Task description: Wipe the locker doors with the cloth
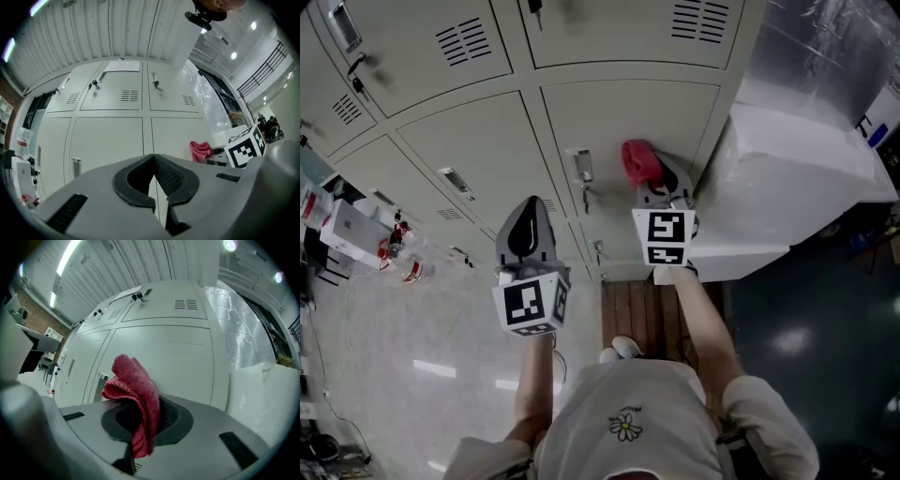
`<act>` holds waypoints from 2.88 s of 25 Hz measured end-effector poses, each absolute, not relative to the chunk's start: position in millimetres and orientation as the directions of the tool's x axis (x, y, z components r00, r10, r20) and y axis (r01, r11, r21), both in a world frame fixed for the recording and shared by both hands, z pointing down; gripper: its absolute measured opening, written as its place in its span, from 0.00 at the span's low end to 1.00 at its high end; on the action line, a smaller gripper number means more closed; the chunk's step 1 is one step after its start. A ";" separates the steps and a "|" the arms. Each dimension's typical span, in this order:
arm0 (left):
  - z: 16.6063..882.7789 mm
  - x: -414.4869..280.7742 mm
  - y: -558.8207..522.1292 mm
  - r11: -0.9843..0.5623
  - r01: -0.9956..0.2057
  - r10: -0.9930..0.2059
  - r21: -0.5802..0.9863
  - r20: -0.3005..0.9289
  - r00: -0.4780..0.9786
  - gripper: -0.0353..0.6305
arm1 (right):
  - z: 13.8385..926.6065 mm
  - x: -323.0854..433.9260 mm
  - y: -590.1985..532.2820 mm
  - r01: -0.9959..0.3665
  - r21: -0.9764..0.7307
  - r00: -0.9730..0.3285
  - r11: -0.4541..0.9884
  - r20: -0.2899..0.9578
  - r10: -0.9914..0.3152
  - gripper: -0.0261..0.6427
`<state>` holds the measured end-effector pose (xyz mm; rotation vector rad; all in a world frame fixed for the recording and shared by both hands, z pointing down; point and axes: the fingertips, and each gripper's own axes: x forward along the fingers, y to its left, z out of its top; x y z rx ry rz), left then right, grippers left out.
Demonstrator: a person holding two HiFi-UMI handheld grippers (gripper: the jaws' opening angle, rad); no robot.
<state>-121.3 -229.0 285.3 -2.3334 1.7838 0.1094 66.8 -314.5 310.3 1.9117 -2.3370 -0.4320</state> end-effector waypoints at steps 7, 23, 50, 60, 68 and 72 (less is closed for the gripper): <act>285.0 -109.1 -231.9 -0.273 -0.956 -0.939 -0.109 -0.185 0.289 0.08 | 312.5 124.4 -309.7 -0.964 0.262 -0.084 0.054 -0.107 -0.991 0.10; 294.9 -93.0 -236.9 -0.307 -0.948 -0.933 -0.086 -0.170 0.318 0.08 | 316.9 180.4 -304.3 -0.957 0.276 0.062 -0.085 -0.090 -0.994 0.10; 304.2 -143.2 -214.6 -0.173 -0.982 -0.968 -0.073 -0.172 0.183 0.08 | 384.3 -7.9 -306.3 -0.902 0.157 -0.409 0.402 -0.012 -0.913 0.10; 317.1 -157.9 -212.7 -0.136 -0.989 -0.979 -0.054 -0.145 0.142 0.08 | 404.8 -28.0 -327.6 -0.893 0.187 -0.410 0.409 0.039 -0.911 0.10; 316.2 -152.3 -217.1 -0.154 -0.987 -0.976 -0.055 -0.145 0.161 0.08 | 404.8 -19.6 -327.1 -0.903 0.199 -0.382 0.382 0.037 -0.923 0.10; 317.9 -146.2 -220.3 -0.173 -0.984 -0.973 -0.052 -0.143 0.179 0.08 | 402.4 6.4 -324.6 -0.921 0.219 -0.324 0.323 0.030 -0.946 0.10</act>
